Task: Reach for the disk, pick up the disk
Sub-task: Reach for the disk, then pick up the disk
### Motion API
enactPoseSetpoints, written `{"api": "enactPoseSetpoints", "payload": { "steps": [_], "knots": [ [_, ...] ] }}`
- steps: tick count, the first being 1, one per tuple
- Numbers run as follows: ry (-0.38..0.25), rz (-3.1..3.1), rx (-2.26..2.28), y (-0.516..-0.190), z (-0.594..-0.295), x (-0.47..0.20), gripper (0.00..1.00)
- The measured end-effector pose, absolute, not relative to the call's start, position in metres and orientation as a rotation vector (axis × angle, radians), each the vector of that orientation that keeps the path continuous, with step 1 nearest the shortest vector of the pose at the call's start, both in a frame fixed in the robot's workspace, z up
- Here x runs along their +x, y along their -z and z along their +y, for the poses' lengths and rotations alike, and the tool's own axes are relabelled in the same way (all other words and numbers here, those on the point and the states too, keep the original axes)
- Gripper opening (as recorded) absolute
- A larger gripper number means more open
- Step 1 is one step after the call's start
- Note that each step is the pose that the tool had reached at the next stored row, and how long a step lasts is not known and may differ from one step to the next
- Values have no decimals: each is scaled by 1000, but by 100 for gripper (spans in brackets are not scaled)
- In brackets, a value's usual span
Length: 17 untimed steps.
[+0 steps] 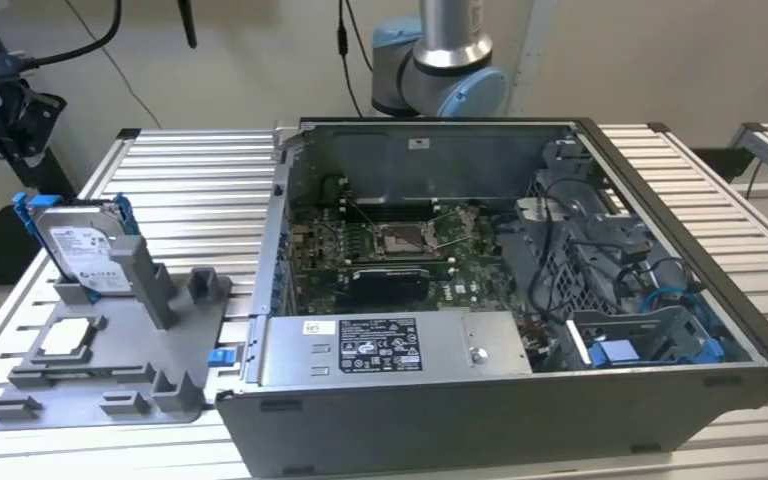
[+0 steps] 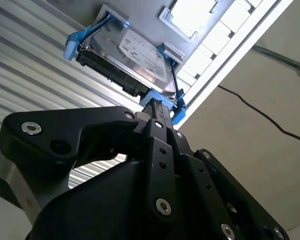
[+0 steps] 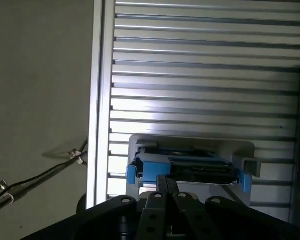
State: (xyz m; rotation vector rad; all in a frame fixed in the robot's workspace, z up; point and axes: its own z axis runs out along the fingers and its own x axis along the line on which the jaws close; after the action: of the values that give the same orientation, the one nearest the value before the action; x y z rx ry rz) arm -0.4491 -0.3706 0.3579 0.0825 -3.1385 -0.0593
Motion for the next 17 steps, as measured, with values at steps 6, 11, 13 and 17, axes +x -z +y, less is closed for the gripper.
{"api": "enactPoseSetpoints", "payload": {
  "steps": [6,11,13,17],
  "knots": [
    [59,-3127,252,-358,-371,-449,0],
    [59,-3111,395,-358,-371,-449,0],
    [59,-3103,451,-358,-371,-449,0],
    [58,-3083,563,-358,-371,-449,0]
  ]
}}
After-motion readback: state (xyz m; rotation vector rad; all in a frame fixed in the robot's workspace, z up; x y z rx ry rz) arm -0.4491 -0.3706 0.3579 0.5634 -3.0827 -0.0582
